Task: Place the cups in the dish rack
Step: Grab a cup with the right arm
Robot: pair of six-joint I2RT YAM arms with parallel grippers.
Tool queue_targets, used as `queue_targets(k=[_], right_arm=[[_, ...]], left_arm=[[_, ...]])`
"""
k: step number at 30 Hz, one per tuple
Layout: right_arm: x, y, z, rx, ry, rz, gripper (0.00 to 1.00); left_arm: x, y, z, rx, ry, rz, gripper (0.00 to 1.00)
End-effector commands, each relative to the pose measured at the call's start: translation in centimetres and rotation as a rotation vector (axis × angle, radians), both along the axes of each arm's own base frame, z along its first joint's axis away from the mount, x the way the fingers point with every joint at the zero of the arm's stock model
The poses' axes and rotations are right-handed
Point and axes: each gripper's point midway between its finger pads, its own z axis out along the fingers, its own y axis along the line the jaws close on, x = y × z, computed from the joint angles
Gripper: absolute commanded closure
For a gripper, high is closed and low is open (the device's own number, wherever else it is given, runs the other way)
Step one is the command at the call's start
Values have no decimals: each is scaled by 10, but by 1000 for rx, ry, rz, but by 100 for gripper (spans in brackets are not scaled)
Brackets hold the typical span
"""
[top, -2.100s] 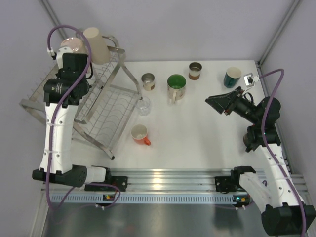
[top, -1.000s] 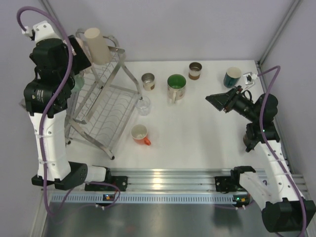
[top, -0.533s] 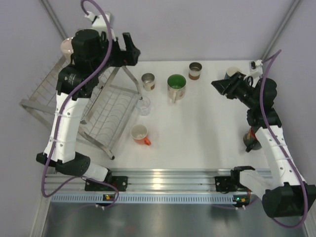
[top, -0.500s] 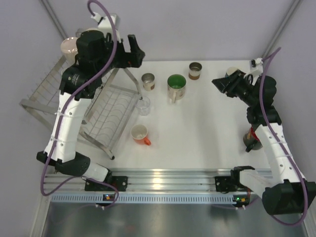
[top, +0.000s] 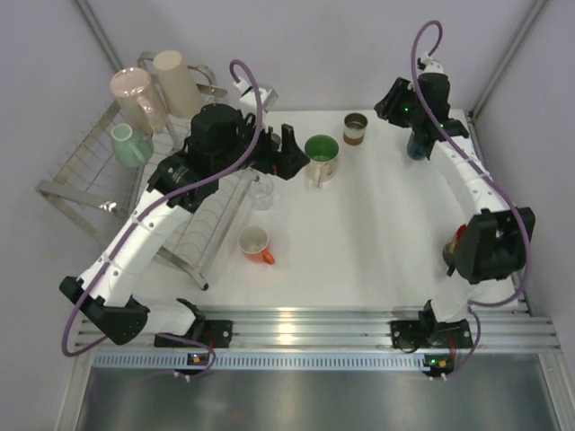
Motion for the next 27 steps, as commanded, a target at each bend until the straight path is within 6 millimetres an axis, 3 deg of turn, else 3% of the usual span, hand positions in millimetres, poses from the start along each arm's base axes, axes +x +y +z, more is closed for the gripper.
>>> queue_targets(k=[1, 2, 3, 5, 6, 8, 9, 10, 11, 25, 26, 27], right_arm=[[36, -12, -37, -125, 82, -86, 58], [44, -12, -46, -140, 99, -99, 58], [55, -10, -70, -158, 142, -99, 58], [69, -3, -70, -159, 123, -86, 57], [77, 0, -85, -170, 135, -80, 55], [88, 3, -91, -169, 109, -90, 53], [93, 3, -108, -177, 135, -98, 53], [98, 2, -107, -173, 135, -113, 53], [101, 1, -125, -184, 170, -128, 53], [141, 17, -154, -27, 120, -197, 50], [143, 18, -169, -36, 150, -207, 51], [145, 17, -172, -30, 160, -220, 50]], left_arm=[[-18, 4, 60, -192, -150, -15, 1], [-20, 5, 60, -205, -149, -11, 1], [-24, 6, 65, -221, -164, -21, 2], [-26, 7, 61, -222, -162, -21, 2], [-29, 9, 68, -239, -188, -25, 1], [-34, 9, 64, -235, -203, -46, 1], [-35, 10, 65, -238, -213, -45, 2], [-37, 14, 72, -253, -239, -39, 1], [-37, 15, 69, -253, -237, -36, 2], [-41, 6, 59, -257, -209, -85, 3], [-41, 6, 59, -256, -213, -83, 3], [-40, 7, 60, -253, -219, -77, 3]])
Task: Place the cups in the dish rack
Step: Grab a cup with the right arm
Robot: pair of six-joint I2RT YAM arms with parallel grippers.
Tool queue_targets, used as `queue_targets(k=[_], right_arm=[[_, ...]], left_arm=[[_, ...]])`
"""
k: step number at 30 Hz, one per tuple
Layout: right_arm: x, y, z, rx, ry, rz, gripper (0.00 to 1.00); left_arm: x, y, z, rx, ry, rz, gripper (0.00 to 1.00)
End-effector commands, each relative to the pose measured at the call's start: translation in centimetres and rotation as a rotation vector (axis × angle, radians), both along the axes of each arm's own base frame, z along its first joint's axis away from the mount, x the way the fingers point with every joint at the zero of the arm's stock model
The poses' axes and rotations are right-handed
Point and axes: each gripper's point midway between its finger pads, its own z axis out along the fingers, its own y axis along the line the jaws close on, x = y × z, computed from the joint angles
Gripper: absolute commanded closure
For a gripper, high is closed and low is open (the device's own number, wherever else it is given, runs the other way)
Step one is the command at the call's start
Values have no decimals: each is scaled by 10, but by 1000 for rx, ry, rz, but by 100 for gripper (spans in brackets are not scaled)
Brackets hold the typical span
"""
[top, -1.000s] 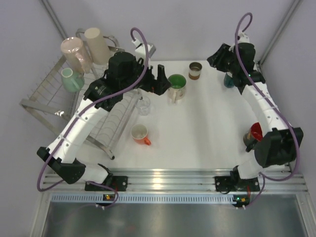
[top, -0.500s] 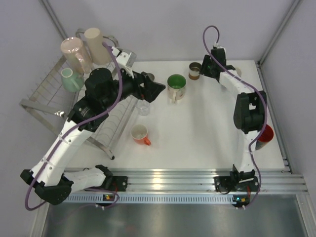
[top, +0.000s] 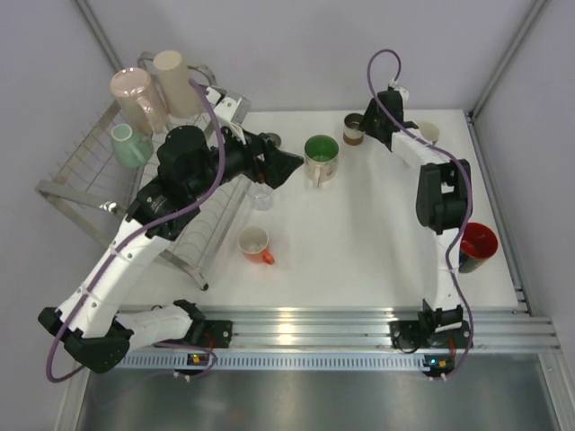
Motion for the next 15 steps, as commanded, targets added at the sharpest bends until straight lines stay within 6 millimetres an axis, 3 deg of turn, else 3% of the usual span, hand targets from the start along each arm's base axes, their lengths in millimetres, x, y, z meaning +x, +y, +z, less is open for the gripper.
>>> queue_targets(k=[1, 2, 5, 8, 12, 15], right_arm=[[29, 13, 23, 47, -92, -42, 50], [30, 13, 9, 46, -69, -44, 51], [36, 16, 0, 51, -67, -45, 52], [39, 20, -3, 58, -67, -35, 64], [41, 24, 13, 63, -101, 7, 91], [39, 23, 45, 47, -158, 27, 100]], left_arm=[[1, -3, 19, -40, -65, -13, 3], [0, -3, 21, -41, -71, -12, 3], [0, -4, 23, -35, -83, -24, 4], [-1, -7, 24, -37, -81, -39, 7], [1, -6, 28, -61, -61, -21, 8], [0, -6, 37, -91, -52, -18, 9]])
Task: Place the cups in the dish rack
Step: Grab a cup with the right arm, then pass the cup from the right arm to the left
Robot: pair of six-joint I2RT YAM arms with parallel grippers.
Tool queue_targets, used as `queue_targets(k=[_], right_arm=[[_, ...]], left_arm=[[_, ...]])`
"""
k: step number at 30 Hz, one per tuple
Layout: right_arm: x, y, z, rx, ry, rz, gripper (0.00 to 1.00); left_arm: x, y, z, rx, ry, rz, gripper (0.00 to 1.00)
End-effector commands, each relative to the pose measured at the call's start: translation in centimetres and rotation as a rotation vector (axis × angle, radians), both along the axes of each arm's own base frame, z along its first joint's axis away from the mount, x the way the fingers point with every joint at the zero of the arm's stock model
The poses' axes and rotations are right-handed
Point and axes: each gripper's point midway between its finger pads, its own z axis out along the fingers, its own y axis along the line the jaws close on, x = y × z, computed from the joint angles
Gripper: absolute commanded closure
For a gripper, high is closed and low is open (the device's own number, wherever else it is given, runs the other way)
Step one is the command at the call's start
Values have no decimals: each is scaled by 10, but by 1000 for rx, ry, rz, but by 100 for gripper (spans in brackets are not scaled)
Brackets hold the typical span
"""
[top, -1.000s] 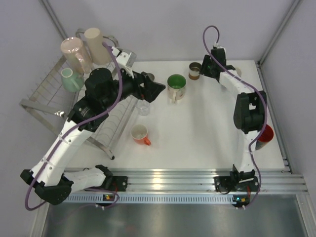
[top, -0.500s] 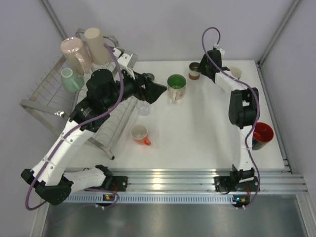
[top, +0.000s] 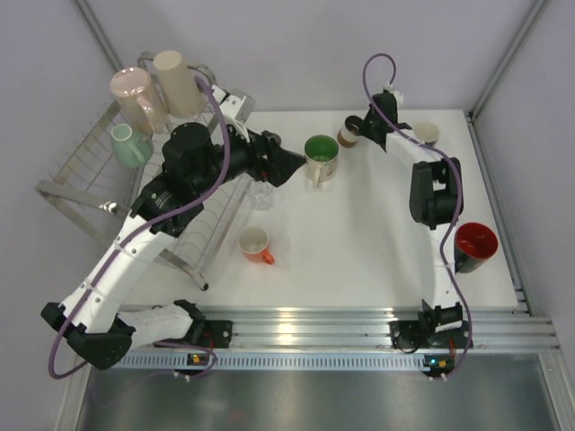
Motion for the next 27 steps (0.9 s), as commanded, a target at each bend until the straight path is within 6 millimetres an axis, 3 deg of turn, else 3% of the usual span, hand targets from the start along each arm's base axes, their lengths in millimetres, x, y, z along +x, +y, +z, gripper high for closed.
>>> queue_targets(k=[1, 4, 5, 6, 7, 8, 9, 10, 11, 12, 13, 14, 15, 16, 19, 22, 26, 27], right_arm=[[12, 8, 99, 18, -211, 40, 100], [6, 1, 137, 46, -281, 68, 100], [-2, -2, 173, 70, -341, 74, 100], [-9, -6, 179, 77, -351, 71, 100], [-14, -6, 205, 113, -416, 114, 100], [-31, -8, 251, 156, -500, 125, 100], [-43, -10, 246, 184, -497, 139, 100], [-68, -13, 293, 221, -598, 192, 100], [-82, -13, 323, 260, -697, 216, 100], [-95, -14, 314, 278, -702, 239, 100], [-127, -15, 364, 313, -846, 299, 100], [-144, -13, 376, 334, -898, 330, 100], [-157, -11, 363, 353, -898, 350, 100], [-187, -7, 386, 371, -969, 410, 100], [-251, 2, 417, 467, -1157, 533, 100], [-299, 1, 436, 572, -1275, 600, 100], [-329, 8, 451, 629, -1305, 664, 100], [-333, 10, 454, 632, -1309, 672, 100]], left_arm=[[-4, 0, 45, -101, -66, 1, 9], [0, 1, 57, -131, -23, 27, 11], [5, -2, 52, -124, 14, 41, 11], [4, -2, 63, -160, 28, 44, 12], [5, -3, 65, -175, 45, 46, 12], [6, -5, 68, -191, 58, 42, 12], [6, -11, 75, -217, 80, 21, 12], [6, -14, 79, -230, 89, 8, 12], [4, -17, 84, -255, 110, -5, 12], [6, -23, 84, -261, 131, -28, 12], [1, -24, 100, -298, 132, -49, 11], [0, -27, 106, -312, 138, -64, 11], [-3, -31, 111, -323, 141, -95, 11], [-3, -34, 118, -340, 139, -109, 11], [-8, -43, 129, -394, 152, -183, 9], [-17, -53, 132, -442, 190, -271, 7], [-29, -57, 151, -563, 178, -376, 5], [-29, -59, 148, -568, 191, -389, 5]])
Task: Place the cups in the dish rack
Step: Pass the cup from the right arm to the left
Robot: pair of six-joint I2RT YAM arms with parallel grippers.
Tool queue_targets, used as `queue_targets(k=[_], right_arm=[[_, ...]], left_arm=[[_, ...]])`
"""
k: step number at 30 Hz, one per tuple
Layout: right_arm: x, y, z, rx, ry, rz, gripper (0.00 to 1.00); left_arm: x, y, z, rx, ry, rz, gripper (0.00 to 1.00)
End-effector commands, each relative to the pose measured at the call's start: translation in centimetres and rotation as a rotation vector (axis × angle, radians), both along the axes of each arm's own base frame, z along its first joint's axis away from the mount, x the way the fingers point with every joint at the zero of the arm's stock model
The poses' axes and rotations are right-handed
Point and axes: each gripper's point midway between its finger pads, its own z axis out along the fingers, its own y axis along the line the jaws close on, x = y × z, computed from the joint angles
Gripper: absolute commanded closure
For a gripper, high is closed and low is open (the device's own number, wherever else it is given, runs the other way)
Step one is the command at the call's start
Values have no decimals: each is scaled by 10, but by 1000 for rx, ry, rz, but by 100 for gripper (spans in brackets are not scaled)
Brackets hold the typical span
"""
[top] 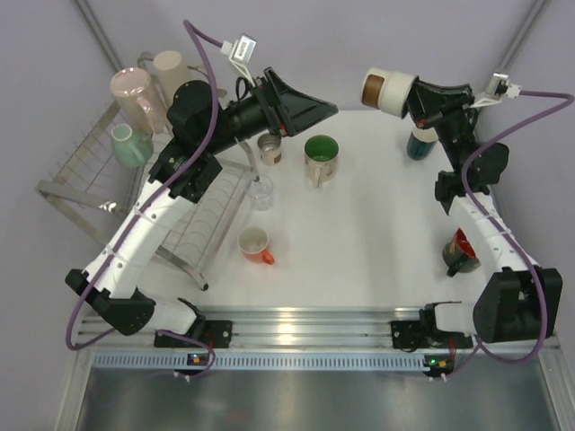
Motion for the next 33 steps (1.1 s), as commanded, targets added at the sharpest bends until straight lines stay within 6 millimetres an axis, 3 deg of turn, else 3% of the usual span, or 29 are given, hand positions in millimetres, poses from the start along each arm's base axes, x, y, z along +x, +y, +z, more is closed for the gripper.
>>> queue_targets(k=[1, 4, 13, 24, 33], right_arm=[[-57, 12, 38, 32, -173, 113, 100], [-72, 17, 47, 42, -199, 150, 100], [-86, 37, 51, 55, -209, 191, 100], [-88, 57, 51, 52, -206, 212, 100], [-92, 61, 51, 52, -224, 210, 100]], left_arm=[[-24, -1, 37, -158, -61, -125, 5], [-24, -3, 33, -171, -40, -141, 4], [-26, -6, 25, -200, -17, -173, 2], [-28, -4, 30, -209, -41, -165, 1], [-30, -5, 33, -270, 12, -202, 2]])
